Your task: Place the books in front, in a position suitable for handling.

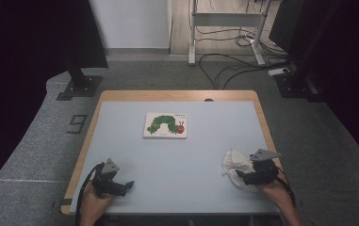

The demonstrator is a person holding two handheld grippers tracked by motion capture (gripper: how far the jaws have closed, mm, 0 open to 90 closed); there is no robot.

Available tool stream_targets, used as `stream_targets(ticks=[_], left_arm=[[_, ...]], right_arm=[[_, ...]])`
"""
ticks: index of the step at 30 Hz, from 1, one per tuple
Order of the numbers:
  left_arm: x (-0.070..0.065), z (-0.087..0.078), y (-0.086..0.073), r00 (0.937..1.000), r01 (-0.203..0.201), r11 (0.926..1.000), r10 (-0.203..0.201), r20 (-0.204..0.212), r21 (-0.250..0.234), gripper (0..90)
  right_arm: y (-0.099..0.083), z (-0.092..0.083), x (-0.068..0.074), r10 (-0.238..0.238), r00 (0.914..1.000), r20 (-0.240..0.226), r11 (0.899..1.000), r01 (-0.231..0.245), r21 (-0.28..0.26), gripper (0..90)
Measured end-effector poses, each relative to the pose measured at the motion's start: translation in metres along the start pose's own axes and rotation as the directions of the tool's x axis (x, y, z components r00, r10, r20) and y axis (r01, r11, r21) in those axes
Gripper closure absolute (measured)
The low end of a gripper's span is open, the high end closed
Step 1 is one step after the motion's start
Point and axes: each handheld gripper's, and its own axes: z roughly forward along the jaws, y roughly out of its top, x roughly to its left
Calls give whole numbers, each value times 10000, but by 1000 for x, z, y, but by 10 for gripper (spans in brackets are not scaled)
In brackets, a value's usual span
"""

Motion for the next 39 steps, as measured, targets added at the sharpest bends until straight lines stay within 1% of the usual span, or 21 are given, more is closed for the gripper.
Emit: stream_targets(ticks=[1,3,4,5,8,12,18,20,23,24,26,27,30,31,34,38,39], left_arm=[[0,0,0,10000,-5,10000,5,0,3,0],[0,0,0,10000,-1,10000,1,2,3,0],[0,0,0,10000,-3,10000,3,2,5,0],[0,0,0,10000,-2,10000,2,0,4,0],[0,0,0,10000,-1,10000,1,5,7,0],[0,0,0,10000,5,10000,-5,-1,7,0],[0,0,0,10000,15,10000,-15,-6,25,0],[0,0,1,10000,53,10000,-53,-6,37,0],[0,0,2,9998,218,9998,-218,-14,30,0],[0,0,3,9997,246,9997,-246,5,55,0],[2,0,6,9991,343,9994,-344,268,13,0],[3,0,7,9988,362,9993,-360,331,-61,0],[4,-2,12,9996,187,9996,-182,213,-208,0],[5,-2,14,9997,163,9996,-158,203,-249,0],[8,-2,21,9996,124,9992,-114,277,-372,0],[13,1,31,9994,-61,9989,77,330,-472,0],[14,3,34,9996,-82,9988,95,261,-476,0]], right_arm=[[1,-1,0,25,10000,52,10000,-25,-69,113],[4,-4,0,24,10000,53,9998,-23,-179,2],[6,-6,0,81,9998,164,9995,-76,-319,0],[7,-8,0,186,9997,180,9990,-178,-413,0],[11,-10,0,371,9993,18,9976,-369,-589,0],[14,-10,3,260,9997,-35,9983,-262,-519,0],[21,-10,8,273,9993,-252,9980,-286,-555,0],[25,-10,9,290,9991,-302,9975,-308,-634,0],[31,-8,12,246,9989,-388,9972,-273,-693,0],[33,-7,13,222,9988,-427,9972,-251,-697,0],[36,-6,16,122,9988,-465,9970,-157,-761,0],[38,-5,17,98,9988,-479,9967,-136,-798,0],[43,-4,20,-18,9985,-541,9963,-29,-856,0],[45,-4,21,15,9986,-531,9961,-62,-884,0],[50,-1,23,17,9983,-581,9956,-71,-938,0],[57,3,28,0,9976,-689,9951,-68,-985,0],[58,5,28,-8,9975,-713,9947,-65,-1025,0]])
